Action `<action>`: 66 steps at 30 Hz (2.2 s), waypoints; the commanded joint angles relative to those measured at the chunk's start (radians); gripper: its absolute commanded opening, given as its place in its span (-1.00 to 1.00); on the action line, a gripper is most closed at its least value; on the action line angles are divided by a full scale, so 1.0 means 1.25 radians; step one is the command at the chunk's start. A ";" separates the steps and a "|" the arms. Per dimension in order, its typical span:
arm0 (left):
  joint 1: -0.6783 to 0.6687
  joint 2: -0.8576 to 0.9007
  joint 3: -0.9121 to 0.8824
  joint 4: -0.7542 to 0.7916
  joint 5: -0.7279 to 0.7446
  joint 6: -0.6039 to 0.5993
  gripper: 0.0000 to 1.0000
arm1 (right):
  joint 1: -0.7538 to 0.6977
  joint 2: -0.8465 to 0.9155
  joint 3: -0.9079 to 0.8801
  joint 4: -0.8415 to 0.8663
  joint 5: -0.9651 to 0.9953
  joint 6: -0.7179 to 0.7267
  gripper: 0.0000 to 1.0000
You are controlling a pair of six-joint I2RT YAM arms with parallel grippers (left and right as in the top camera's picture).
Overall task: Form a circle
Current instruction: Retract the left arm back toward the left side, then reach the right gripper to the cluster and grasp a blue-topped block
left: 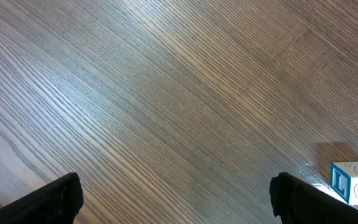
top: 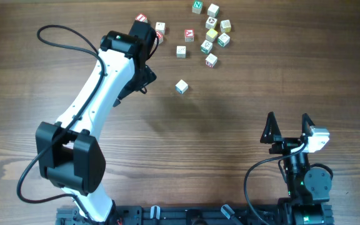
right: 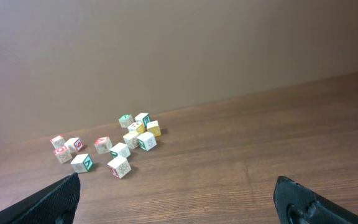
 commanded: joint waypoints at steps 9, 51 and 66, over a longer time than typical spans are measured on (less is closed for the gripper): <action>0.004 -0.150 0.002 -0.059 -0.108 0.007 1.00 | -0.005 -0.006 -0.001 0.002 0.007 -0.014 1.00; 0.070 -0.505 0.002 -0.269 -0.181 0.004 1.00 | -0.005 -0.006 -0.001 0.006 -0.155 0.651 1.00; 0.070 -0.505 0.002 -0.268 -0.181 0.004 1.00 | -0.005 0.338 0.190 -0.093 -0.231 0.453 0.99</action>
